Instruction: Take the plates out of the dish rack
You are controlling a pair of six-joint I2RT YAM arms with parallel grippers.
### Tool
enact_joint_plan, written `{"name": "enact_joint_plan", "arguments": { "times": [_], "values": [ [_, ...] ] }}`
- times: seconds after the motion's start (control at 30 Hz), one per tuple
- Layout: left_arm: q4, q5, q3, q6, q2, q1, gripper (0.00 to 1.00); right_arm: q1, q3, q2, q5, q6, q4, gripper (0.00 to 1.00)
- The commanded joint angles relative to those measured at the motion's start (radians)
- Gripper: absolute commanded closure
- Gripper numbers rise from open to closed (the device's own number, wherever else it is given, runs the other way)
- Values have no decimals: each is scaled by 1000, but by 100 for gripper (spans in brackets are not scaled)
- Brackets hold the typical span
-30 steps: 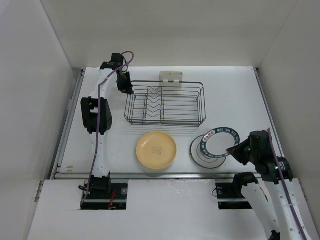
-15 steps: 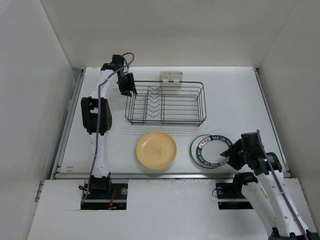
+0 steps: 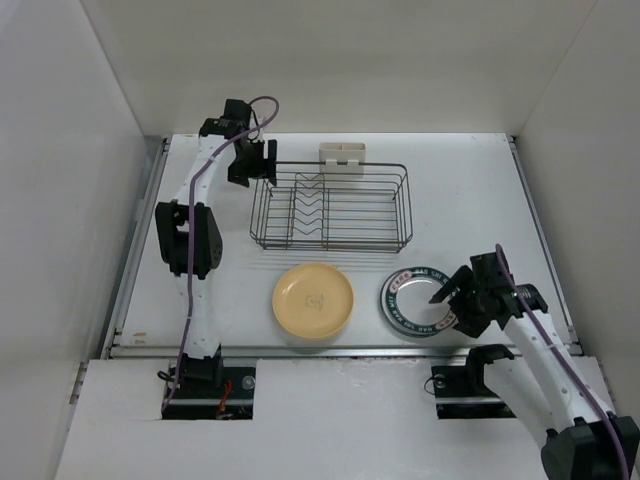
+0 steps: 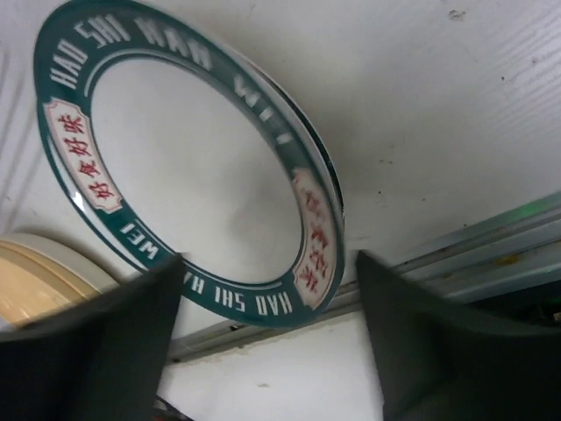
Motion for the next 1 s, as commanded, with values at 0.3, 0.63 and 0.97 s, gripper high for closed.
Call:
{"name": "enact_joint_plan", "arguments": {
  "times": [0.3,0.63,0.97],
  "values": [
    [-63,-108,-117,155,-314,33,22,71,58,124,83,-51,83,2],
    [-106,-94,-239,193,-501,233,18,81,214,-12,181,0,74,2],
    [-126,-173,-469,183,-744,483,9,81,907,348,694,-193,-244,0]
  ]
}}
